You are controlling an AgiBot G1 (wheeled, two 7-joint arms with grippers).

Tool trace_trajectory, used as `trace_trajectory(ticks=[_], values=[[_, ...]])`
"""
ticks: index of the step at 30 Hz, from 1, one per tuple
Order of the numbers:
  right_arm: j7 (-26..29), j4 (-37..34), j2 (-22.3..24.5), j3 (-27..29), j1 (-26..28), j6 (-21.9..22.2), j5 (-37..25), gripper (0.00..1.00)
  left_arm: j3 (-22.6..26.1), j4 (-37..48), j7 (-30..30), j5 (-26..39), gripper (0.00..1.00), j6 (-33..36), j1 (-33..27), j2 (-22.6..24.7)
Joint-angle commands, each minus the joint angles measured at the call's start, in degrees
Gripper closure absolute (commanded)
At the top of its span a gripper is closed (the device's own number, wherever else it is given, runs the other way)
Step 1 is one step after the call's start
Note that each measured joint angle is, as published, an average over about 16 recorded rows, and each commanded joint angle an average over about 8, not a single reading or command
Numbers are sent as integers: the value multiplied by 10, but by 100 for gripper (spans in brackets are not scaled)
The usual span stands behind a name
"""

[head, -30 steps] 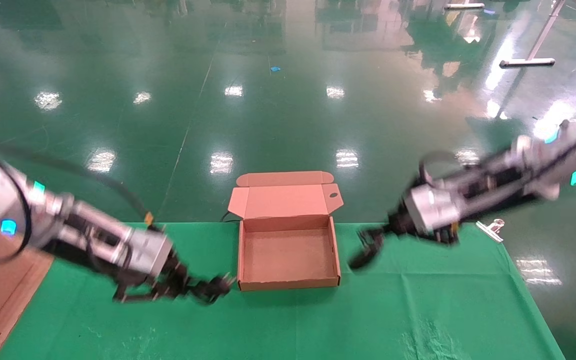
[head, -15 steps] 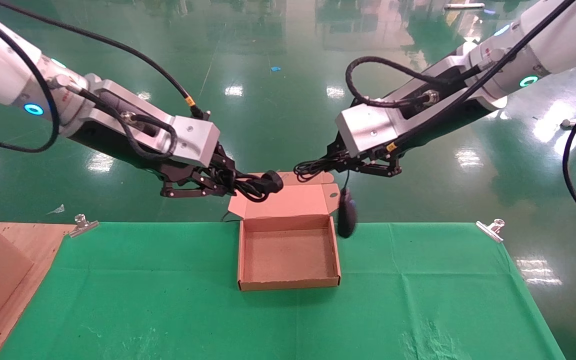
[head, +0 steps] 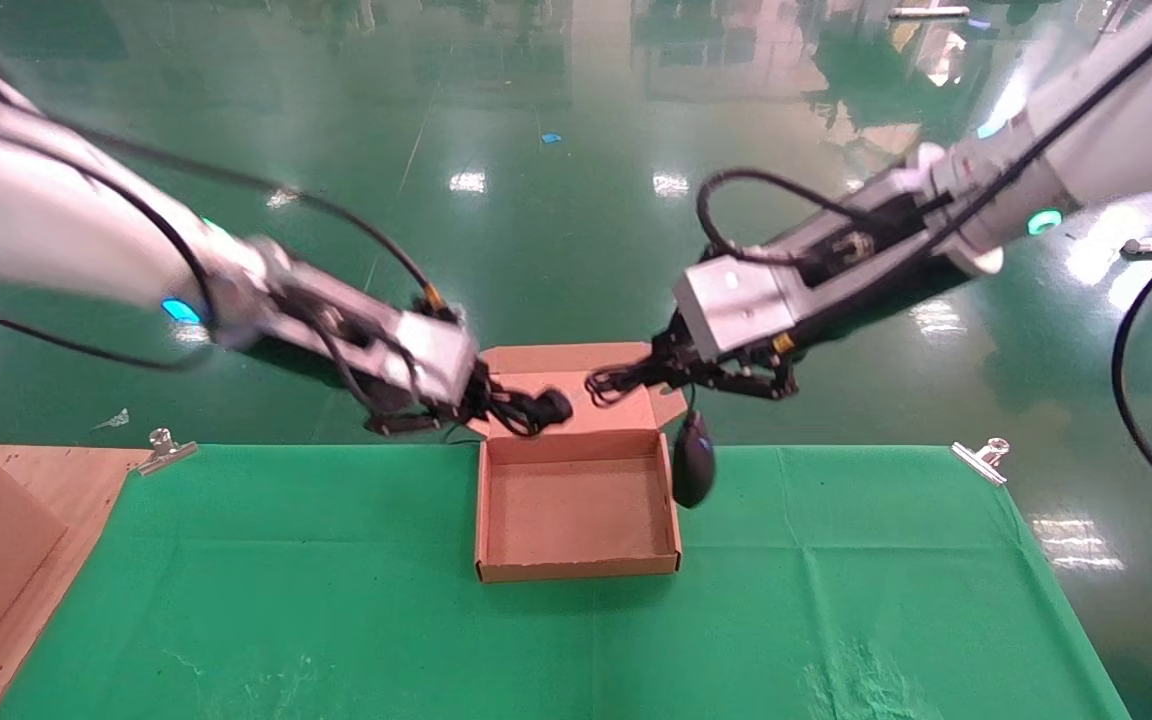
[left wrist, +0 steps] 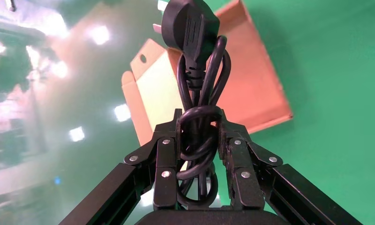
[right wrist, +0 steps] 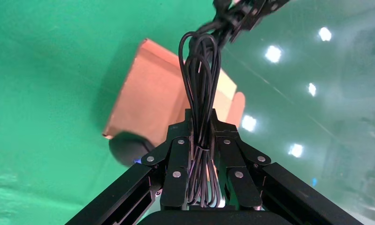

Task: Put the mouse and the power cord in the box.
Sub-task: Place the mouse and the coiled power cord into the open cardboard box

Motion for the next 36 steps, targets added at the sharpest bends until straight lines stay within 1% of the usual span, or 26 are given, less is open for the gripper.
trace_trajectory(ticks=[1, 4, 10, 15, 19, 20, 21, 27, 28, 29, 36], values=[[2, 5, 4, 0, -8, 0, 3, 100, 1, -8, 16, 2, 100, -29, 23, 5], [1, 9, 16, 1, -27, 2, 6, 100, -8, -30, 20, -18, 100, -87, 67, 9], [-6, 12, 39, 4, -65, 7, 13, 100, -22, -104, 38, -75, 100, -234, 170, 15], [-17, 12, 57, 7, -86, 13, 17, 100, 0, -169, 42, -122, 100, -328, 246, 17], [-27, 7, 69, 9, -94, 18, 19, 100, 35, -197, 16, -157, 100, -364, 281, 17], [-29, 4, 72, 10, -95, 19, 20, 100, 45, -201, 7, -164, 97, -369, 286, 17], [-32, 2, 74, 10, -95, 20, 20, 100, 56, -205, -1, -171, 90, -372, 290, 17], [-47, -14, 80, 11, -94, 26, 20, 100, 112, -221, -33, -198, 15, -385, 295, 15], [-49, -17, 80, 11, -94, 27, 20, 100, 119, -223, -35, -202, 6, -387, 294, 15], [-52, -20, 79, 11, -94, 27, 20, 100, 126, -224, -38, -206, 0, -390, 294, 14], [-64, -35, 75, 11, -93, 24, 21, 100, 168, -228, -48, -236, 0, -406, 287, 14]])
